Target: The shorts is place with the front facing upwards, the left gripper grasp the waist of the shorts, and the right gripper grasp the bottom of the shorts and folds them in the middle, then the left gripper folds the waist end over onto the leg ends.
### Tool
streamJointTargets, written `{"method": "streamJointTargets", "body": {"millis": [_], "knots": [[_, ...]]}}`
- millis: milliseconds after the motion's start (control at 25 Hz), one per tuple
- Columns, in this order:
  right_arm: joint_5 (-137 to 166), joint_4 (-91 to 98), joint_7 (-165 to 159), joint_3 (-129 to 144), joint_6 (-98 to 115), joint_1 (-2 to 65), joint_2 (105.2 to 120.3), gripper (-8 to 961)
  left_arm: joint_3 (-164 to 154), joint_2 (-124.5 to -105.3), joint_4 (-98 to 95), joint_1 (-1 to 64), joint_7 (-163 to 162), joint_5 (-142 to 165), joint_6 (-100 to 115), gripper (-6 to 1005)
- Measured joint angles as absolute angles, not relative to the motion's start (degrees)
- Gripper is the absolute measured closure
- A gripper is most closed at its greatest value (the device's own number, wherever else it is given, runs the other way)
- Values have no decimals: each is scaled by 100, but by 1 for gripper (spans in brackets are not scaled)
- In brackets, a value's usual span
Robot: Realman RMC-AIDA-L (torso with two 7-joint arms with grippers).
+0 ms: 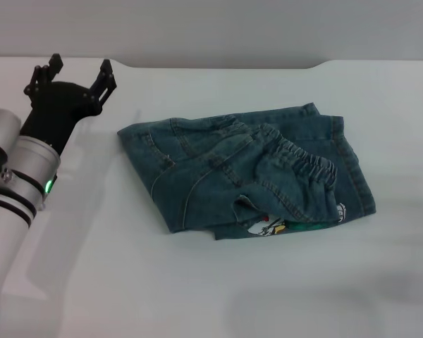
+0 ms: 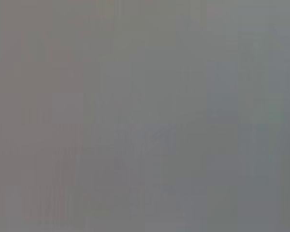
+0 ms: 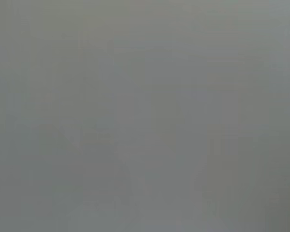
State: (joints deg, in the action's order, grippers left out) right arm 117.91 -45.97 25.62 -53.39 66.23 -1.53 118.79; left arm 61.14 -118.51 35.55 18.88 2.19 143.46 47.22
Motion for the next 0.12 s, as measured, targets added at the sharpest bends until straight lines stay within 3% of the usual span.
{"method": "streamJointTargets", "body": {"millis": [120], "knots": [[11792, -4534, 2556, -5283, 6624, -120, 11884, 123, 6011, -11864, 3255, 1989, 245, 14348, 5006, 148]]}}
